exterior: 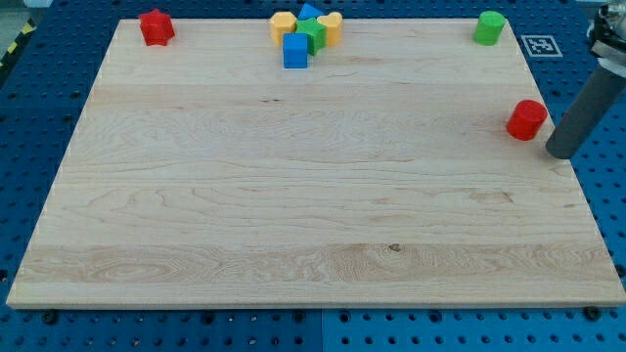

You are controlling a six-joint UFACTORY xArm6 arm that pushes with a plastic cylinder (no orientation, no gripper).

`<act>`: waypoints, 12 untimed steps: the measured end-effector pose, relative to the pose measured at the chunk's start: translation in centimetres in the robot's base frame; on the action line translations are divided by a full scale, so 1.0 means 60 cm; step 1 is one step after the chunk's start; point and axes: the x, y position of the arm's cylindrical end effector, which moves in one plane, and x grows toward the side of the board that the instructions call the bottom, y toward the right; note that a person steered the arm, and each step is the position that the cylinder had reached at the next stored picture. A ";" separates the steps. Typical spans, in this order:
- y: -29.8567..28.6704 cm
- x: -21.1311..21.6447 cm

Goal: Push the red circle into the blue cube

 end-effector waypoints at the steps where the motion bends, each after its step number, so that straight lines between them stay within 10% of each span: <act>1: -0.025 -0.028; 5: 0.076 -0.120; 12: -0.138 -0.168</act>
